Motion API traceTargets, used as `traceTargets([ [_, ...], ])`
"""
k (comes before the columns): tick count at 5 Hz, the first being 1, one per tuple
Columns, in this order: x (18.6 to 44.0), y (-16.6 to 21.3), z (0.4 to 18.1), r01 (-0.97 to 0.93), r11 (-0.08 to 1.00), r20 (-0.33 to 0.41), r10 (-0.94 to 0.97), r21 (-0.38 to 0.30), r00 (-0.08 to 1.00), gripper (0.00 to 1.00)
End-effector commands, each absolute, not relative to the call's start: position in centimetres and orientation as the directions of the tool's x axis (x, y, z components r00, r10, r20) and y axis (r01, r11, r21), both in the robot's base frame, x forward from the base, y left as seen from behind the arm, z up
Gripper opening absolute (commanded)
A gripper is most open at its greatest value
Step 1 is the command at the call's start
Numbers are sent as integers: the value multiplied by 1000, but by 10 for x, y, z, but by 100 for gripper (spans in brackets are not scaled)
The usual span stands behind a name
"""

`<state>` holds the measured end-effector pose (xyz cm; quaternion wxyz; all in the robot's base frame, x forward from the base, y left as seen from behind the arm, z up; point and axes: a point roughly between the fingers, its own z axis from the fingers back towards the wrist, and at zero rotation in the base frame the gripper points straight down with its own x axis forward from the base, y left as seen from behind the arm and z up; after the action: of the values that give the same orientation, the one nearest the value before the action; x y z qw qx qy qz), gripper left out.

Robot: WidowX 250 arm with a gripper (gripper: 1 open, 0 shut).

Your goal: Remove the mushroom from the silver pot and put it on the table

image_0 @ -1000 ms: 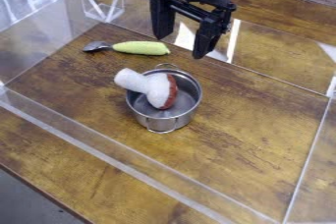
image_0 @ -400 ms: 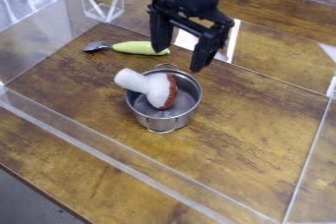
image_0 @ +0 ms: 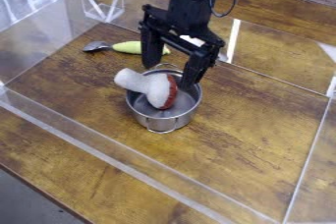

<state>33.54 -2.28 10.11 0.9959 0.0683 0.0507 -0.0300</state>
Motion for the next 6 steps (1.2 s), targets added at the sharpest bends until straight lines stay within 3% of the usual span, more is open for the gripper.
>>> traceTargets([
  [1, 335, -12, 127, 12, 990, -30, -8, 139, 1000, 100],
  [4, 340, 7, 109, -150, 976, -47, 159, 158, 986, 100],
  [6, 343, -3, 89, -354, 920, -30, 364, 169, 931, 100],
])
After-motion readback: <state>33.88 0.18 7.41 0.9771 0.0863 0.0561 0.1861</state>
